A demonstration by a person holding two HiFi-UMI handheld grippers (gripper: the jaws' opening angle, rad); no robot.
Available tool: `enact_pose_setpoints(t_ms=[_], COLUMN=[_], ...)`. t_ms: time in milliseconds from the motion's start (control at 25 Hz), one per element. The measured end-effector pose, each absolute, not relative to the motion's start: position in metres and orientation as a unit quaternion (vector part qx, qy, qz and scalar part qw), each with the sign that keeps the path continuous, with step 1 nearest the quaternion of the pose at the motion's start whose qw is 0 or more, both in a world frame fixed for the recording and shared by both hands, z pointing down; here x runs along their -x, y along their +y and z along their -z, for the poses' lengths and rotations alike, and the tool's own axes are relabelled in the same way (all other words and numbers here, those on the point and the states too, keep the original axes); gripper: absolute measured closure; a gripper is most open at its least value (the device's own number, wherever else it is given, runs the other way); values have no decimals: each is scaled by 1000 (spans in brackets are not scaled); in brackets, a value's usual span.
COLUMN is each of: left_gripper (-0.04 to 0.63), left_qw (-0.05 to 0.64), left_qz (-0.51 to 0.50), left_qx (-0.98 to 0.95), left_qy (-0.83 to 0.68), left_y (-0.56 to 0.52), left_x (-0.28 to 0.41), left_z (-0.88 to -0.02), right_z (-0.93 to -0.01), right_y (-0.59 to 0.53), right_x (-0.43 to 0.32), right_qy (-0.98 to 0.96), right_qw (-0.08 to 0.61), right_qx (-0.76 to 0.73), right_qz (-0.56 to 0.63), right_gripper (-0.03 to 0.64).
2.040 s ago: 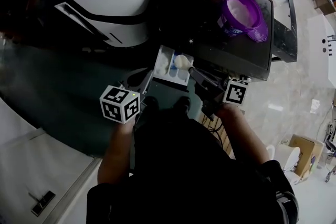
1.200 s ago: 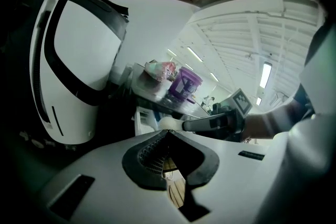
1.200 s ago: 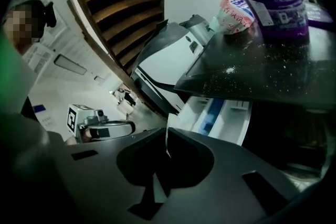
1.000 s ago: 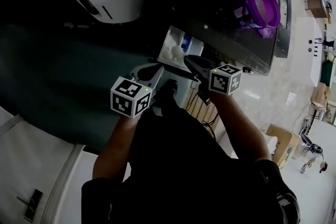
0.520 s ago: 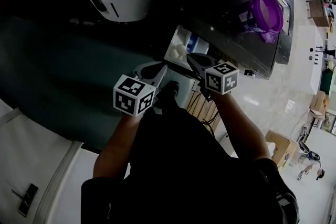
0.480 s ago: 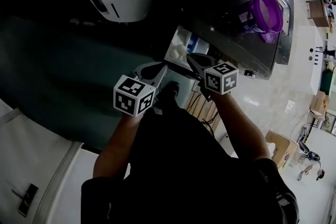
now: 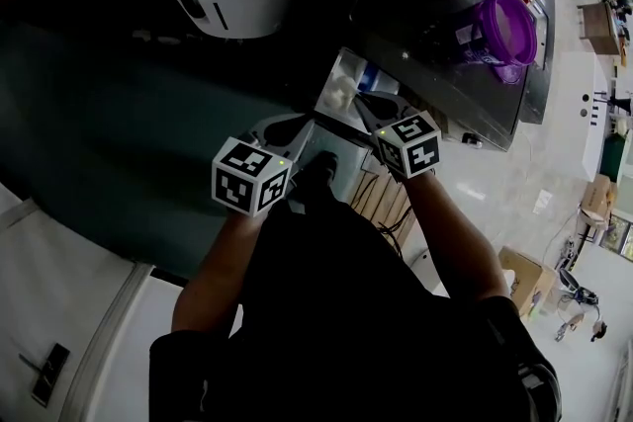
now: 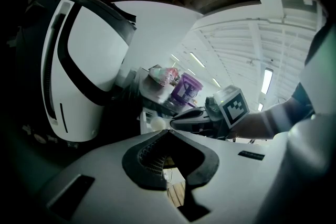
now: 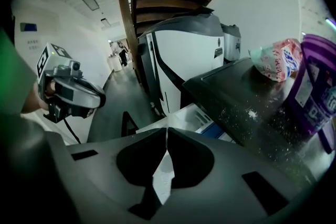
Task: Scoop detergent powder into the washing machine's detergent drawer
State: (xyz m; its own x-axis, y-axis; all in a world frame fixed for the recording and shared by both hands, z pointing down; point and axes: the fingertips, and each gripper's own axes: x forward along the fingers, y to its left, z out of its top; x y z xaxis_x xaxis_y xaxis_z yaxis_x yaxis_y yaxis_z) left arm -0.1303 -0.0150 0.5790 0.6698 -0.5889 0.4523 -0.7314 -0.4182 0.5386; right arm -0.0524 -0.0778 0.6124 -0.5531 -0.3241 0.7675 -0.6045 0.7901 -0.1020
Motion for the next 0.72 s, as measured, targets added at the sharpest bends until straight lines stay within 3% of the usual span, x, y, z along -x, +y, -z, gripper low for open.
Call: enact_pose_setpoints(t_ms=[720], left_gripper=[587], left_qw=[366], left_qz=[-105], left_qx=[-836], left_qy=[-395], left_y=[-15], left_x=[149], left_z=[-579], right_z=[-613], right_y=[-95], right_x=[59], right_qy=[-849], right_qw=[443], right_qx=[-276], right_qz=[-81], right_gripper=[595])
